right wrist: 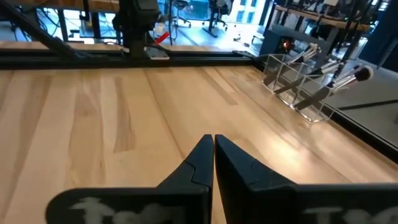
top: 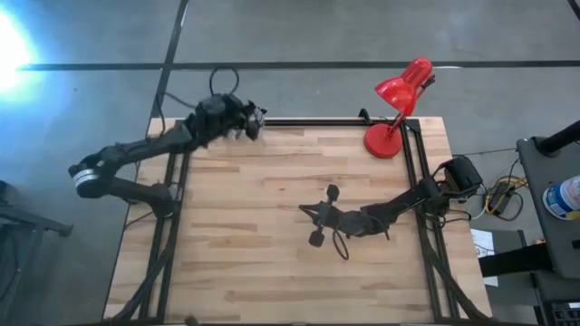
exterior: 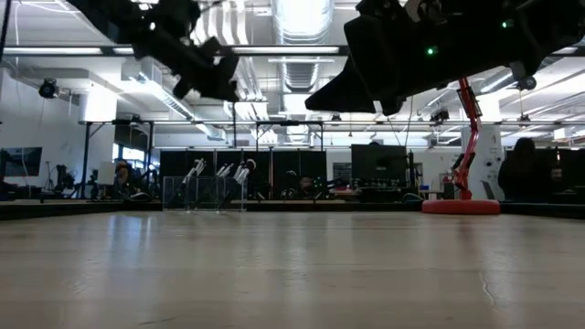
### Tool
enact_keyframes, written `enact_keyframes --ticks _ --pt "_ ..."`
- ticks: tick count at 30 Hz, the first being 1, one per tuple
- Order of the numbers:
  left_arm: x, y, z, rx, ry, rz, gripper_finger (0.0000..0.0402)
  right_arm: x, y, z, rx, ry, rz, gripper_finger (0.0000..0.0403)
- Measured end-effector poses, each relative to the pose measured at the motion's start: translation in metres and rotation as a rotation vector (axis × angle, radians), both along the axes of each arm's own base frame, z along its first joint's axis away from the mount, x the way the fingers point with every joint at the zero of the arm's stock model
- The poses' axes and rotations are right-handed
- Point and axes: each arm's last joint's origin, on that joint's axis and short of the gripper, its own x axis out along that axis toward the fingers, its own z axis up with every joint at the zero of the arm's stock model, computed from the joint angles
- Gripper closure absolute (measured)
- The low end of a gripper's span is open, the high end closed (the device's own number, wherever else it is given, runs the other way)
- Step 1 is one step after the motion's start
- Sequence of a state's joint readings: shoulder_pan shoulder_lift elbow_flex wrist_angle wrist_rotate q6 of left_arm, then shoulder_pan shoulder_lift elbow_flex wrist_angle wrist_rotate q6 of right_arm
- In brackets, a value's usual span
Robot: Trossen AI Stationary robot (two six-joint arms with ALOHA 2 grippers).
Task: Put items in baskets/containers
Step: Put the black eyebrow comb into the transparent organizer
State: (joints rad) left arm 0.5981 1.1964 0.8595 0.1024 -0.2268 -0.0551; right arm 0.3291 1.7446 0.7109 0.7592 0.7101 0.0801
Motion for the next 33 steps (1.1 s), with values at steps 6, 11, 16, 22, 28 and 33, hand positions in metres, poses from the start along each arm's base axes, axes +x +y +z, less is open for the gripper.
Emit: enact_keyframes --ticks 6,11,16,22,28,33 --pt "-0.010 0.053 -0.022 -0.099 0.049 0.066 0.0393 -0.001 0.000 0.000 0.001 -0.002 0.002 0.0394" --pt "0.004 0.070 -0.045 -0.150 0.126 0.048 0.0393 -0.001 0.000 0.000 -0.002 -0.003 0.003 0.0394" --pt "0.016 0.085 -0.060 -0.180 0.172 0.071 0.0393 -0.001 0.000 0.000 -0.001 -0.003 0.004 0.0394" --pt "0.023 0.094 -0.067 -0.213 0.226 0.093 0.0393 -0.001 0.000 0.000 -0.003 0.000 0.005 0.0394" --pt "0.021 0.091 -0.060 -0.229 0.191 0.112 0.0349 -0.001 0.000 0.000 -0.005 0.006 0.016 0.0394" --pt "0.016 0.086 -0.050 -0.227 0.181 0.116 0.0310 -0.001 0.001 -0.001 -0.003 0.011 0.036 0.0394"
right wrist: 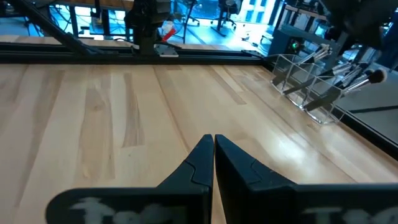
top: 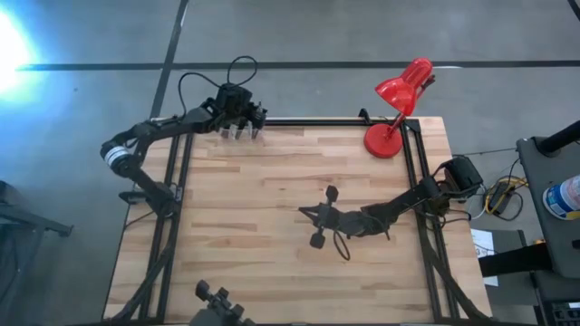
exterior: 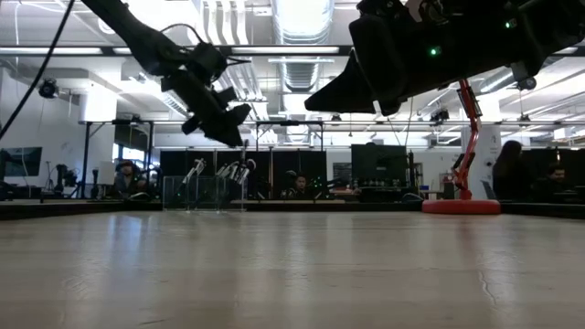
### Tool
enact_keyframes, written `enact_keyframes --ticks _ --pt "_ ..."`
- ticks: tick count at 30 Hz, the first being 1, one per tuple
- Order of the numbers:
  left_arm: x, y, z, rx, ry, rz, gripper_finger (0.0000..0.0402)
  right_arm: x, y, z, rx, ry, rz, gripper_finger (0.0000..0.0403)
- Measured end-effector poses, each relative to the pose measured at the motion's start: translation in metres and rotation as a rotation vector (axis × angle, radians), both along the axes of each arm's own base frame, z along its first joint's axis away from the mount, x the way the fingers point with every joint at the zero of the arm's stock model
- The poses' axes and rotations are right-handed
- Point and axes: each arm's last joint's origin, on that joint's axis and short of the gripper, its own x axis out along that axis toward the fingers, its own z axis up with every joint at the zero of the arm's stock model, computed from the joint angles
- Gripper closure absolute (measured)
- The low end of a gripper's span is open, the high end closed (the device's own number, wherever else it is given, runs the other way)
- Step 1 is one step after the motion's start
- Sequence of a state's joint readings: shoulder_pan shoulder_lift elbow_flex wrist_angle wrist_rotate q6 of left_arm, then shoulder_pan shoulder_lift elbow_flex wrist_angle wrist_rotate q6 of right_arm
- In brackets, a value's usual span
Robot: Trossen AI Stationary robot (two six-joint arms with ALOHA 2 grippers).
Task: Put items in baskets/containers
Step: Put the black eyebrow comb into the transparent organizer, then return to Home Position
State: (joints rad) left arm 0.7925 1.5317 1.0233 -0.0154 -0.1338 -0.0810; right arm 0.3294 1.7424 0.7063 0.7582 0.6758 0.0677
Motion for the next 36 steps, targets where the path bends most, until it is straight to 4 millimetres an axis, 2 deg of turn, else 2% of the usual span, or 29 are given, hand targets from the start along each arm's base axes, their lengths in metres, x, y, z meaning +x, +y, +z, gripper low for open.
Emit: enact_keyframes --ticks 11,16,24,30,36 --pt "-0.029 -0.031 0.051 0.086 -0.046 -0.028 0.0299 0.000 -0.001 -0.001 -0.026 0.015 0.011 0.0394" --pt "-0.044 -0.047 0.059 0.097 -0.031 -0.042 0.0312 0.002 -0.006 -0.002 -0.025 0.029 0.064 0.0394" --pt "-0.061 -0.065 0.042 0.166 -0.003 -0.084 0.0393 0.006 -0.026 -0.007 -0.005 0.092 0.106 0.0394" --pt "-0.068 -0.077 0.023 0.193 -0.013 -0.222 0.0400 0.001 -0.046 -0.002 0.007 0.107 0.180 0.0394" --pt "-0.073 -0.091 0.000 0.193 -0.125 -0.370 0.0401 -0.027 -0.081 0.013 -0.013 0.072 0.178 0.0394"
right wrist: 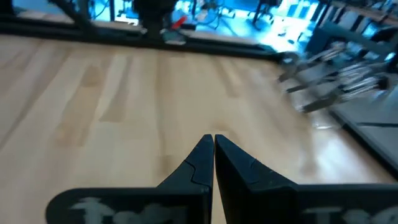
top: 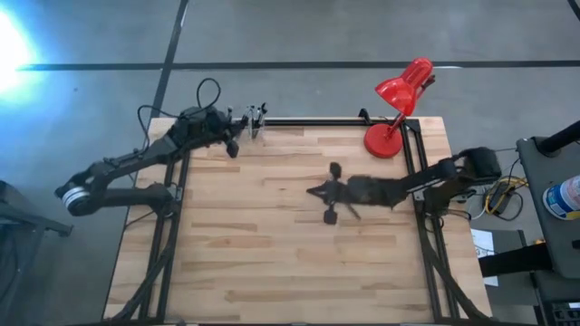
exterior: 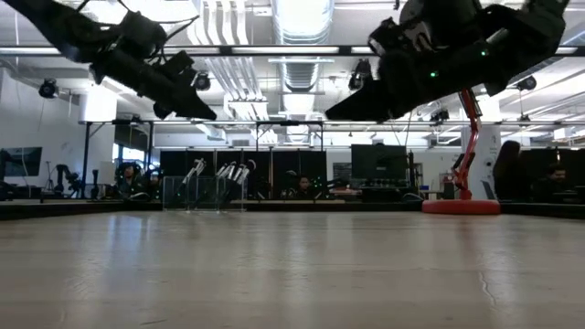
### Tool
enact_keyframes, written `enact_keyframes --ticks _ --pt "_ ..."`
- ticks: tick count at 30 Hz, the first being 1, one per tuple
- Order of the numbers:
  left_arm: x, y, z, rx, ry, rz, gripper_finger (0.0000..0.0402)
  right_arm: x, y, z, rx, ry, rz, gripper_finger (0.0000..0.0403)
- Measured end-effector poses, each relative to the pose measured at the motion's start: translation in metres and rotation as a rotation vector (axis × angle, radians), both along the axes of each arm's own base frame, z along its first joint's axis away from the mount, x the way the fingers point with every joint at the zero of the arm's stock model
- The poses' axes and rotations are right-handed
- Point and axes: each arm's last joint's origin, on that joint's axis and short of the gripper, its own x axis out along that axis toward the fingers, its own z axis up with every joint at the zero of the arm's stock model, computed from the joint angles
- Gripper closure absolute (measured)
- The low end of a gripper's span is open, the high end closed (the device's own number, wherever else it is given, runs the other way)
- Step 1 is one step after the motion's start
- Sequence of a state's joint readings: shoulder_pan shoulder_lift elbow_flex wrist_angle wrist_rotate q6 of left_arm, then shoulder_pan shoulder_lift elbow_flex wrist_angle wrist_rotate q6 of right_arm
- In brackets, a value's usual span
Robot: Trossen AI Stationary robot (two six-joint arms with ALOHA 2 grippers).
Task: Put items in baskets/containers
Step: Return to Home Position
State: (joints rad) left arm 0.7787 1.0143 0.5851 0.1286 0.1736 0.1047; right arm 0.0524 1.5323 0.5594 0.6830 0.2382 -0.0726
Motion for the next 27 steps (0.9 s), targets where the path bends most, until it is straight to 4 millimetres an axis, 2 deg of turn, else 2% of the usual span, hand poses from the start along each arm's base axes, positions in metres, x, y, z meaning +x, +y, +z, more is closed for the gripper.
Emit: enact_keyframes --ticks 4,9,17,21,27 --pt "-0.005 -0.010 -0.014 0.010 -0.091 -0.033 0.0401 -0.029 -0.021 0.013 -0.022 -0.057 -0.019 0.0394" --pt "-0.011 -0.024 -0.021 -0.025 -0.163 -0.113 0.0401 -0.074 -0.036 0.022 -0.070 -0.139 -0.033 0.0394" --pt "-0.012 -0.050 -0.034 -0.052 -0.230 -0.207 0.0401 -0.141 -0.047 0.012 -0.085 -0.296 -0.073 0.0394" --pt "-0.012 -0.059 -0.040 -0.024 -0.278 -0.248 0.0401 -0.161 -0.050 0.006 -0.109 -0.369 -0.107 0.0394" --pt "-0.020 -0.068 -0.047 0.035 -0.348 -0.270 0.0401 -0.176 -0.054 0.007 -0.144 -0.341 -0.172 0.0394"
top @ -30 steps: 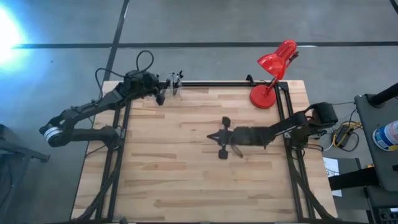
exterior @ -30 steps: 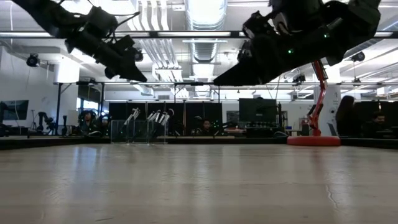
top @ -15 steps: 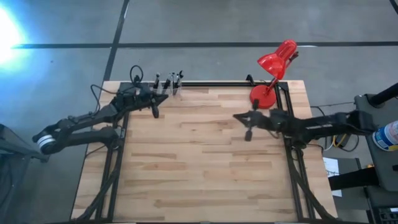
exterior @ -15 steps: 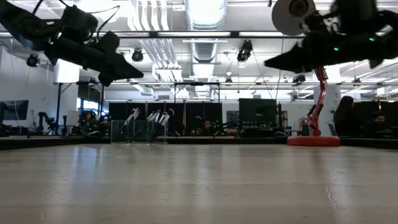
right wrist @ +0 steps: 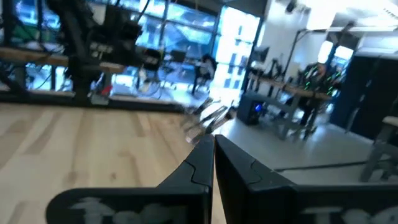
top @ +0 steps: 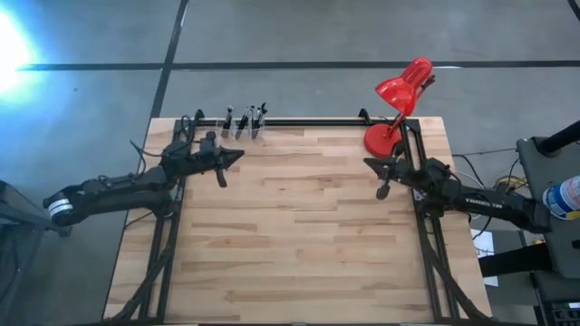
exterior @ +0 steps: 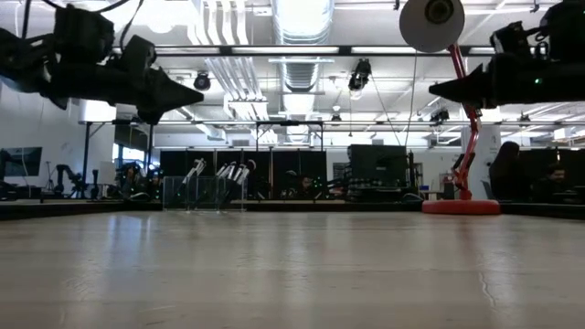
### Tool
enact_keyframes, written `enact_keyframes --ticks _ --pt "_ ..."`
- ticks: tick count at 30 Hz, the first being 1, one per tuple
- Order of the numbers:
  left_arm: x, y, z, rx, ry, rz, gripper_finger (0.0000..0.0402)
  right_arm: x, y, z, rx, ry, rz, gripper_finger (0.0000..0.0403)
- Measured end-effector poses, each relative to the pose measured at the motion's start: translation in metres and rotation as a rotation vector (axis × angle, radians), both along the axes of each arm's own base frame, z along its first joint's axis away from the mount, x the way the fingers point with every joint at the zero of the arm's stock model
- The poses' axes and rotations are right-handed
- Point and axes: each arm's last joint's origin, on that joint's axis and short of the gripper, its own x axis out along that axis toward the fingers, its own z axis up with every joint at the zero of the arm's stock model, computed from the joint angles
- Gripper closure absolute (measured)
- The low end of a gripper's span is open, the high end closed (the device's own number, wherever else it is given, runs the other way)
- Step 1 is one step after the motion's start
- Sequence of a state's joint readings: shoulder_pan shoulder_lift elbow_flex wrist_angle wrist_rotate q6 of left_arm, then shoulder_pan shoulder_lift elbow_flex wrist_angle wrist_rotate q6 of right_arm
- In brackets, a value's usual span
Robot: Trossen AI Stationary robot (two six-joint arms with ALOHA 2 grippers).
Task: Put items in baskets/containers
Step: Return to Home Position
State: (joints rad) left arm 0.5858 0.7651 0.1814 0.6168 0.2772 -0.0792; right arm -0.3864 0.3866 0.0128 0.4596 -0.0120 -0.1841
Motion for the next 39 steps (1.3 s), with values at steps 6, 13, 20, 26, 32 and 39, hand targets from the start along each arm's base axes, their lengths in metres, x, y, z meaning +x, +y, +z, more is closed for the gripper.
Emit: enact_keyframes --ticks 6,13,20,26,32,39 --pt "-0.009 -0.006 -0.008 0.006 -0.011 0.001 0.0401 -0.012 0.000 0.003 -0.041 -0.011 -0.045 0.0394" --pt "-0.022 -0.013 -0.019 -0.001 -0.035 0.053 0.0401 -0.025 0.001 0.001 -0.036 -0.022 -0.094 0.0394" --pt "-0.025 -0.020 -0.035 -0.044 0.049 0.182 0.0401 -0.028 -0.002 -0.004 0.036 -0.014 -0.138 0.0394" --pt "-0.026 -0.030 -0.034 0.033 0.029 0.128 0.0401 -0.029 -0.002 -0.005 0.053 -0.007 -0.139 0.0394" --pt "-0.033 -0.033 -0.037 0.031 0.058 0.112 0.0402 -0.028 -0.002 -0.010 0.092 0.029 -0.130 0.0394" --pt "-0.046 -0.041 -0.034 0.034 0.011 0.069 0.0402 -0.028 -0.002 -0.010 0.106 0.023 -0.127 0.0394"
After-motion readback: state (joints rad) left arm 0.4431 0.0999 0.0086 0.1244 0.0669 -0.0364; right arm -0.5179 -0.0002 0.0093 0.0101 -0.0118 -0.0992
